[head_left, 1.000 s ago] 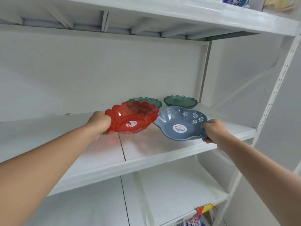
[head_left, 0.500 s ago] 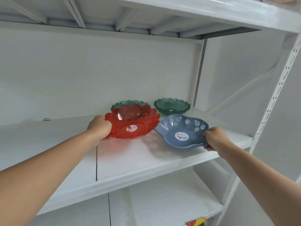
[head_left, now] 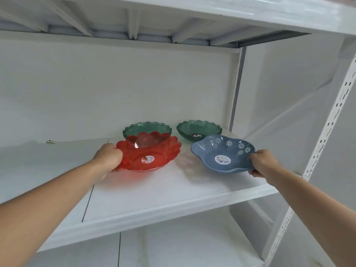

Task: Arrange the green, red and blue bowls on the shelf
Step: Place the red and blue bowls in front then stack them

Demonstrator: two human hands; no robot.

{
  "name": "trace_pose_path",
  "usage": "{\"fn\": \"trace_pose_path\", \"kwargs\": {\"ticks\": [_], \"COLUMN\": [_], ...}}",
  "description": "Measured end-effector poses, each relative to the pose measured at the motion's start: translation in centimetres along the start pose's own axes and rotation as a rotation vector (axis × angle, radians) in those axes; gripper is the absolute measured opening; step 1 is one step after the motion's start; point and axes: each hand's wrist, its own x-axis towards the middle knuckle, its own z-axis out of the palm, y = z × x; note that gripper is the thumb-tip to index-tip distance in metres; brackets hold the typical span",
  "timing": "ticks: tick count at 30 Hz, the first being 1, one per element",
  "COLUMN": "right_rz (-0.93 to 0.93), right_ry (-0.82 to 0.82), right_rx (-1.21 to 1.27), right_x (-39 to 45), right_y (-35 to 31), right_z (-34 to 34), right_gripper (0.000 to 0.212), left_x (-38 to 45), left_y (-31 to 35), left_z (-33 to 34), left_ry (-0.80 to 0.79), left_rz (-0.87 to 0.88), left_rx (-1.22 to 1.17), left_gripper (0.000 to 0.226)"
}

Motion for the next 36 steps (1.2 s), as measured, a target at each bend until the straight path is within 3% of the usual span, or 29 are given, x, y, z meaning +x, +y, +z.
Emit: {"fn": "trace_pose_path", "kwargs": {"ticks": [14,24,30,36], "right_rz": [-0.099,-0.067,-0.198,-0.186], "right_ry": [-0.245,-0.227,-0.133,-0.087], "right_rx": [-0.051,-0.15,-0.244,-0.272], "right_x": [5.1,5.3,5.7,5.0], "right_y": [2.7,2.1,1.9,1.5], "right_z": [-1.2,-1.2,-1.5,-1.1], "right_gripper": [0.018,0.035,0.038,0.052], "left_x": [-6.5,-5.7,-5.3,-5.5], "left_y": [-0.3,-1.0,-1.5,-1.1], "left_z": [4.4,4.2,4.1,4.1], "left_ry": [0.163,0.159,0.101,0.098], "left_rz": [-0.083,-0.135,-0.187,-0.231], "left_rx": [0.016,-0.012,-0.108,-0.134], "left_gripper": [0.023,0.024,0.027,0.022]}}
